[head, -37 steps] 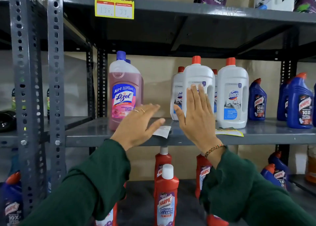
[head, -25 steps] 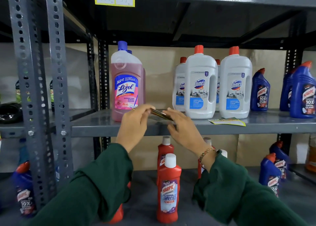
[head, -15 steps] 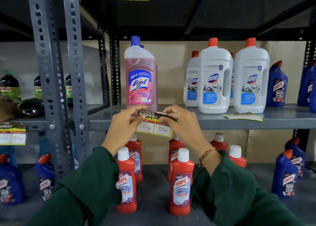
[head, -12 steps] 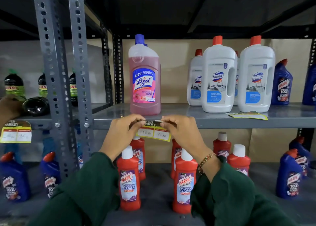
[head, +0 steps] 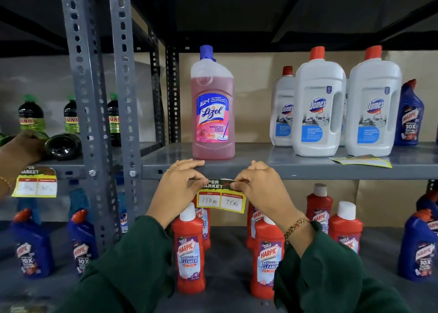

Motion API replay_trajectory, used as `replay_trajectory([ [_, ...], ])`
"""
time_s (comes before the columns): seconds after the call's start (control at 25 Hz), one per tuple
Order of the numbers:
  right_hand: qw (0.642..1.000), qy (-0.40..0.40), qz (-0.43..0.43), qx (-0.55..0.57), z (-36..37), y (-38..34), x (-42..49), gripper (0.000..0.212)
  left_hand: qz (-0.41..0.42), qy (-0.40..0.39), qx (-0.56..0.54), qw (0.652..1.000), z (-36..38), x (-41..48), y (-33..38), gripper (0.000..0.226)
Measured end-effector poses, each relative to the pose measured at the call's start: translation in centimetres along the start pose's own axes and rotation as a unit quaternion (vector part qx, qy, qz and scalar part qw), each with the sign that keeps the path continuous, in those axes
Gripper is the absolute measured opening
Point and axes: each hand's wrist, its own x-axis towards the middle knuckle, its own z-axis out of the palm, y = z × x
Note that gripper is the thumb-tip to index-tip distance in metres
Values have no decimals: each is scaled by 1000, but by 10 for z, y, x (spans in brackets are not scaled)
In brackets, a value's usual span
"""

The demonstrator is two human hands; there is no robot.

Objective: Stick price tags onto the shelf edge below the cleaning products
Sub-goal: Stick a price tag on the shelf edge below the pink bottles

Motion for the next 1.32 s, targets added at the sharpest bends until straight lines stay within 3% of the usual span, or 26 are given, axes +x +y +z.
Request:
replay_trajectory([
  [0.32, 996, 44, 26, -78, 7, -10, 5, 20, 17, 62, 72, 995, 11, 3, 2, 5],
  [0.72, 997, 59, 43, 34, 10, -3, 25, 14, 7, 100, 12, 995, 8, 9, 2, 5],
  [1.04, 991, 130, 4, 1, 6, 2, 20, 35, -19, 132, 32, 991, 14, 10, 9, 2],
  [1.24, 979, 194, -55, -25, 15, 10, 13, 36, -16, 105, 72, 992, 27, 15, 12, 23],
  [1.32, 978, 199, -39, -55, 19, 11, 15, 45, -14, 116, 81, 990, 33, 14, 13, 26],
])
